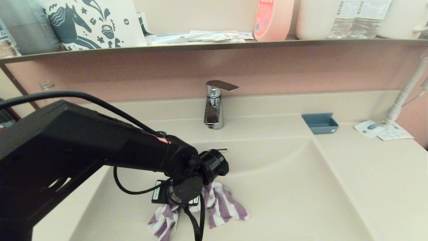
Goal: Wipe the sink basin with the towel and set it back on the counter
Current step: Wipe the sink
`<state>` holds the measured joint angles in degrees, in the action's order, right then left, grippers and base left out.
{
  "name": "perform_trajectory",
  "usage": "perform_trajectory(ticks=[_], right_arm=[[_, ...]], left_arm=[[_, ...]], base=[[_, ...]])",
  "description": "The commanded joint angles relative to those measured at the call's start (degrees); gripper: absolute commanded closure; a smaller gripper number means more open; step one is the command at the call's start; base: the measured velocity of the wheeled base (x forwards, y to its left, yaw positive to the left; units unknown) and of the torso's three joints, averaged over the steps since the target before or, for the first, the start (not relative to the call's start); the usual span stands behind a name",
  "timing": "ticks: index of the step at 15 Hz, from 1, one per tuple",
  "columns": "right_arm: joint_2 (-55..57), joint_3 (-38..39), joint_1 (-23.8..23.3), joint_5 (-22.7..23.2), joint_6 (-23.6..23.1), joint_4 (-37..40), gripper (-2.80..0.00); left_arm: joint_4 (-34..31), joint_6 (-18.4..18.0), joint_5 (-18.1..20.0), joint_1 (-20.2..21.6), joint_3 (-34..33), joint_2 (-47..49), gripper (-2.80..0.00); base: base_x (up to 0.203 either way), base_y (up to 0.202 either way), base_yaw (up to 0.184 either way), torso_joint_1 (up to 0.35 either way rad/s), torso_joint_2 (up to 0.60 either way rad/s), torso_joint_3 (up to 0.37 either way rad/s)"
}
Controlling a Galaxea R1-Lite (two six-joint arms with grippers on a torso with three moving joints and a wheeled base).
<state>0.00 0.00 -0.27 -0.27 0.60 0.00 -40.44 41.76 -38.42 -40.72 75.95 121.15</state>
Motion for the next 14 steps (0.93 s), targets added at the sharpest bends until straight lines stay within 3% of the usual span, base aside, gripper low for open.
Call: perform_trajectory(ticks=[1,9,14], right_arm=[[0.1,0.0,0.0,0.0,0.0,0.0,0.00],[0.1,0.0,0.0,0.0,0.0,0.0,0.00],[0.0,0.0,0.0,0.0,0.0,0.0,0.00]], left_arm=[[3.0,0.2,-0.1,-0.6,1.7,-0.4,0.00],[9.1,3.4,0.6,-6.0,8.6,1.1,0.00],[6.2,6.8,1.2,-13.4,11.1,1.5,0.00]], base=[[0.000,0.000,0.000,0.000,0.00,0.000],[0.000,0.000,0.000,0.000,0.00,0.000],[0.000,0.000,0.000,0.000,0.00,0.000]])
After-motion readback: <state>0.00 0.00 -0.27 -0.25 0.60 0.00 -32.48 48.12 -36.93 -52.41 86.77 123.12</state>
